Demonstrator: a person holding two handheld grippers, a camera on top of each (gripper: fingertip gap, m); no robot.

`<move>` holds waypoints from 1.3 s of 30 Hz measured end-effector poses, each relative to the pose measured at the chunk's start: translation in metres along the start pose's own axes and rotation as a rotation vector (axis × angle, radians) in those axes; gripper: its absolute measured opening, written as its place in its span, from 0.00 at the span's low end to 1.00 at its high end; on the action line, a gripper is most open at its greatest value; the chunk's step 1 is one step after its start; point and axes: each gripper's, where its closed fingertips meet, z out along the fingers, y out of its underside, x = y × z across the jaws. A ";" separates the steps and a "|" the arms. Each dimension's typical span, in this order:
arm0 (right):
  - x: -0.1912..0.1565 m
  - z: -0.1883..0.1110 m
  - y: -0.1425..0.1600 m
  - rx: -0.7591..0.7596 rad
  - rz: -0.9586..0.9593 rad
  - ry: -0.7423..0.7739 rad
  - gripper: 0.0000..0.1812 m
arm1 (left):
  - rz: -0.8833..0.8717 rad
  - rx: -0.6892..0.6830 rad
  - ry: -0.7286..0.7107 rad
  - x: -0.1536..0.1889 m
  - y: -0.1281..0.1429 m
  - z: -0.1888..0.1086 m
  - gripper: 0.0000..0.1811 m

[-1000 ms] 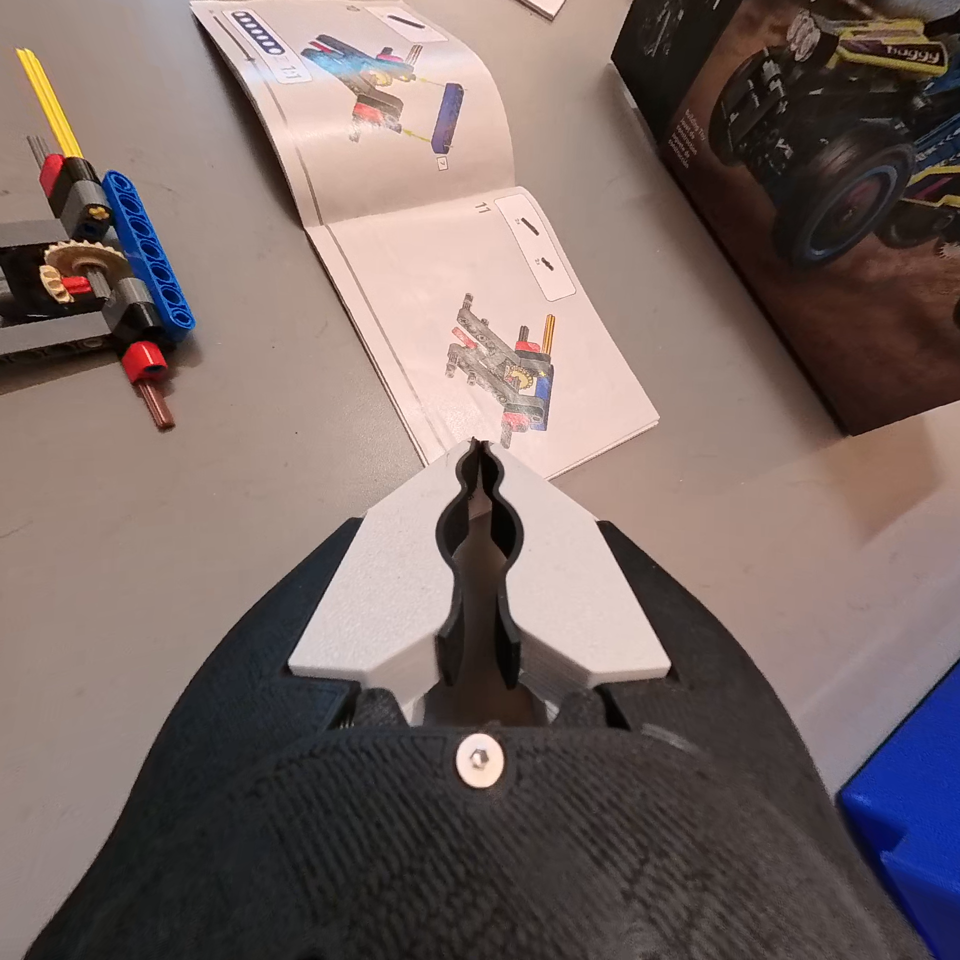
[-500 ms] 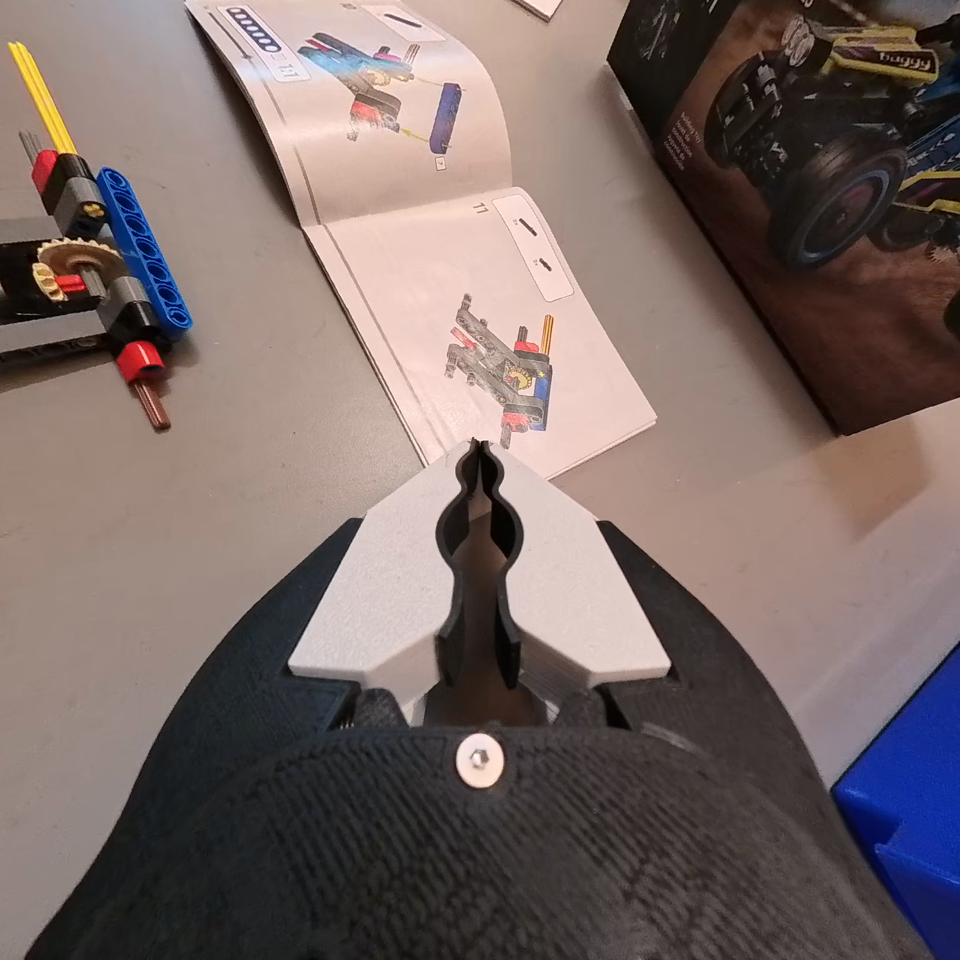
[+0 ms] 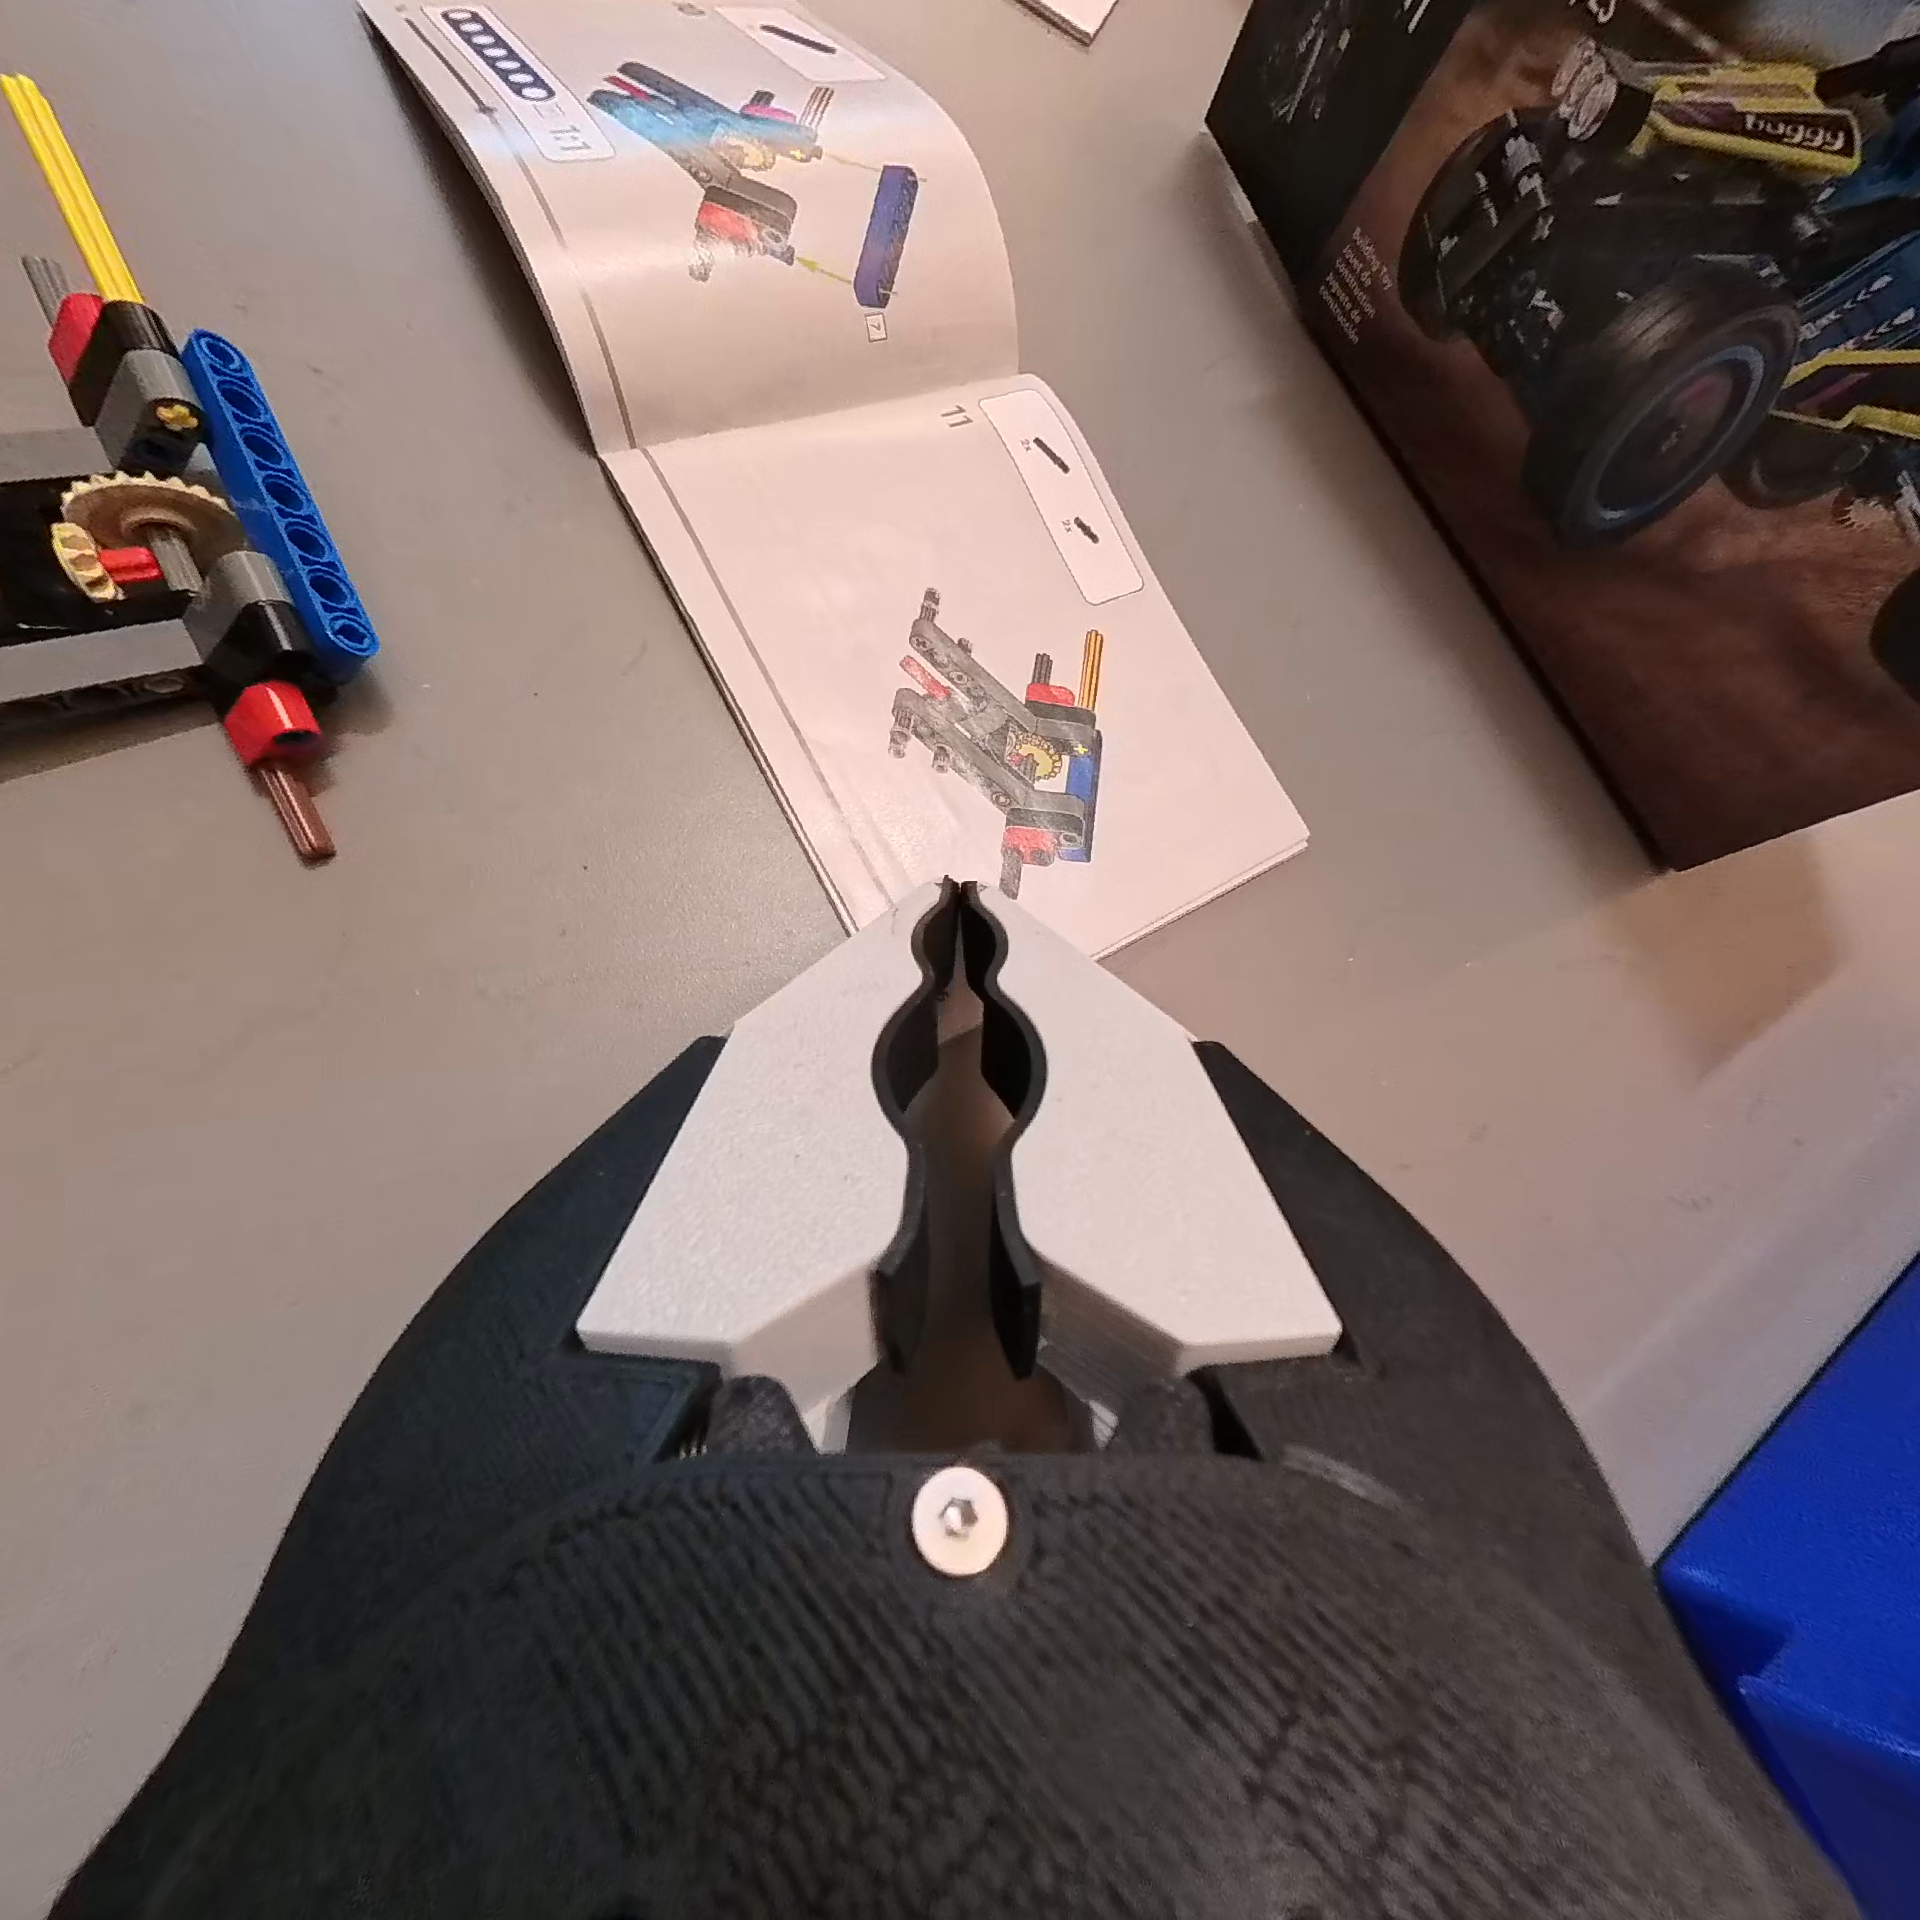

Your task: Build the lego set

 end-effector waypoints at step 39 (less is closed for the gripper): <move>0.000 0.000 0.000 0.000 0.000 0.002 0.00 | 0.058 1.192 -0.372 0.049 -0.156 -0.059 0.19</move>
